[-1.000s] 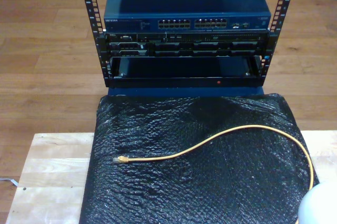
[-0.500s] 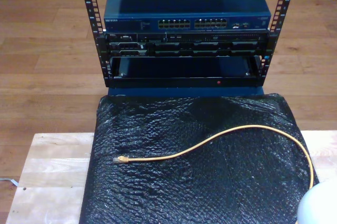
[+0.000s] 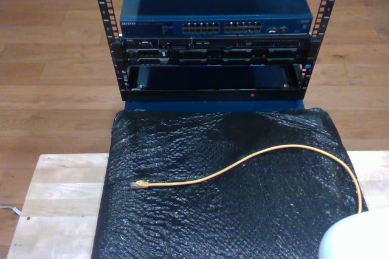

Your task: Grab the cable and plug it in

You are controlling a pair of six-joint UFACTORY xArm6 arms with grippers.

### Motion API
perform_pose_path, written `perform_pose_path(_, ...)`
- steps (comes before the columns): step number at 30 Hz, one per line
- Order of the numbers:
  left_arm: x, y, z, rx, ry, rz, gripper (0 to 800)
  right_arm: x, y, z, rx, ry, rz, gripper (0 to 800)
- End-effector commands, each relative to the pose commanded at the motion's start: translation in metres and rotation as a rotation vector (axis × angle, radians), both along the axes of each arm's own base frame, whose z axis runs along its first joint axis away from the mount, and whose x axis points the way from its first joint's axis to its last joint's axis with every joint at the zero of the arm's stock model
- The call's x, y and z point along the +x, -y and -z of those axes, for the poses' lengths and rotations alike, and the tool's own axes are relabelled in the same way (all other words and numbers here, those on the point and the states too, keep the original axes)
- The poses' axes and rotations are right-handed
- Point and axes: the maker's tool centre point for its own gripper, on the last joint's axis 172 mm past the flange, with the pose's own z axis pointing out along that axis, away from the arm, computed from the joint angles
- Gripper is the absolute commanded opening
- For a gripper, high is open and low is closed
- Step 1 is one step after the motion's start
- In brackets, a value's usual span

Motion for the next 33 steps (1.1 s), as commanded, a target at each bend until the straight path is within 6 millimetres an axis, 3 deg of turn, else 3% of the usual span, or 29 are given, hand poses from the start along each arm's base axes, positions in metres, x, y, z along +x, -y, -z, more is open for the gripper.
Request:
perform_pose_path(6, 0.007, -0.003, -0.025, -0.038, -0.015, 0.030, 800, 0.004, 0.004, -0.028, 0.042, 0.001, 0.052, 798)
perform_pose_path(16, 0.050, -0.012, -0.072, -0.066, 0.046, 0.032, 800, 0.016, 0.017, -0.085, 0.127, -0.023, 0.190, 797)
perform_pose_path(25, 0.081, -0.011, -0.096, -0.059, 0.034, 0.018, 800, 0.069, 0.038, -0.129, 0.206, -0.077, 0.270, 797)
perform_pose_path(33, 0.090, 0.001, -0.101, -0.061, -0.019, 0.022, 800, 0.133, 0.041, -0.206, 0.390, 0.040, 0.346, 796)
